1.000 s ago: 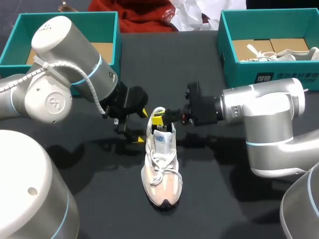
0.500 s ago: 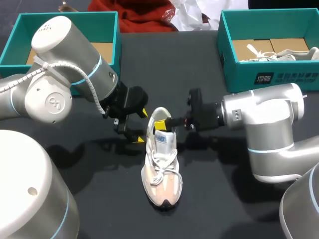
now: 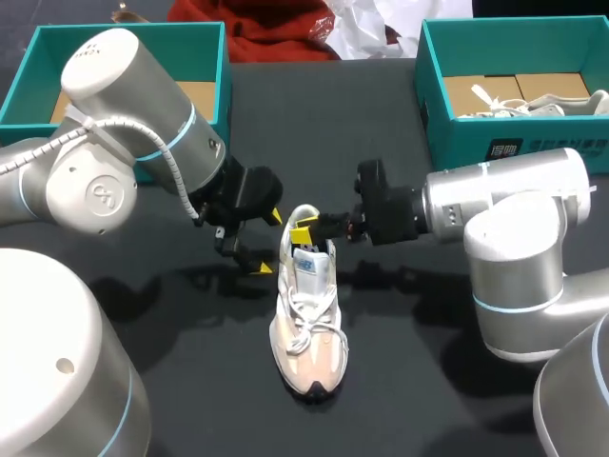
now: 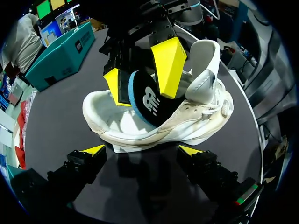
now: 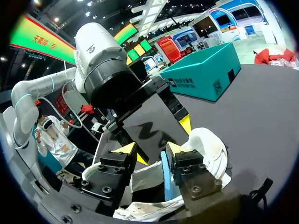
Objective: Take the shoe out of the shoebox, open the shoe tongue, remove and reinsert the insole, then place the shoe into the shoebox
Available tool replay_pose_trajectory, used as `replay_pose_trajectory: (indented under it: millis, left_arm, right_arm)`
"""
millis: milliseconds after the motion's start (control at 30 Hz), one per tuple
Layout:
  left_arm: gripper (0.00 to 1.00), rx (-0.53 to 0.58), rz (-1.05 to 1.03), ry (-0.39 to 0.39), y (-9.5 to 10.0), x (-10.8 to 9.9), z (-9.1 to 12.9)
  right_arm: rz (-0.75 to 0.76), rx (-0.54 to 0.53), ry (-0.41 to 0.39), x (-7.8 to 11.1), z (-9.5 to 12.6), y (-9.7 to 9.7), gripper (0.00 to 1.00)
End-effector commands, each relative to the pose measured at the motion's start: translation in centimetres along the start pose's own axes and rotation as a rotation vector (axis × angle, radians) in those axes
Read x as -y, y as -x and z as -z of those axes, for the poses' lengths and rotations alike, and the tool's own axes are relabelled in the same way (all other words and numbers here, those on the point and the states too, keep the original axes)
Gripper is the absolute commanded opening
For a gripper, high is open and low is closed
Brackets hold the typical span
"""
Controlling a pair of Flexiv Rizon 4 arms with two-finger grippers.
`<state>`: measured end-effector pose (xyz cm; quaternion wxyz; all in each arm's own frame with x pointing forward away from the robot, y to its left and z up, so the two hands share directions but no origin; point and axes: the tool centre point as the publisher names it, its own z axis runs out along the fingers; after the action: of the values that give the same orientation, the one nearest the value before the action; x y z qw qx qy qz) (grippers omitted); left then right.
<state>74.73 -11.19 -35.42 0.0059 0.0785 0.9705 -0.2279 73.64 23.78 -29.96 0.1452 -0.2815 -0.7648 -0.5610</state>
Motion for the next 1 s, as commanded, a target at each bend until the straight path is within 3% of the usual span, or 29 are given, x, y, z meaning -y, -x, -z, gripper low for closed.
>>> replay_pose_trajectory:
  millis: [33,433,733,1000]
  left_arm:
    - [1.00,0.001,-0.013,0.009,-0.4,-0.3,0.9]
    - [1.00,-0.028,-0.057,-0.014,-0.5,-1.6,3.3]
    - [1.00,-0.050,-0.105,0.016,0.0,-3.1,5.6]
    - [1.00,-0.075,-0.175,0.058,1.0,-4.5,8.1]
  right_arm:
    - [0.000,0.030,-0.051,-0.8,1.2,-0.6,0.44]
    - [-0.026,0.118,-0.085,-0.9,4.3,0.6,0.43]
    - [-0.078,0.223,-0.133,-0.7,7.4,1.2,0.42]
    - [-0.144,0.334,-0.221,-1.1,9.6,1.8,0.29]
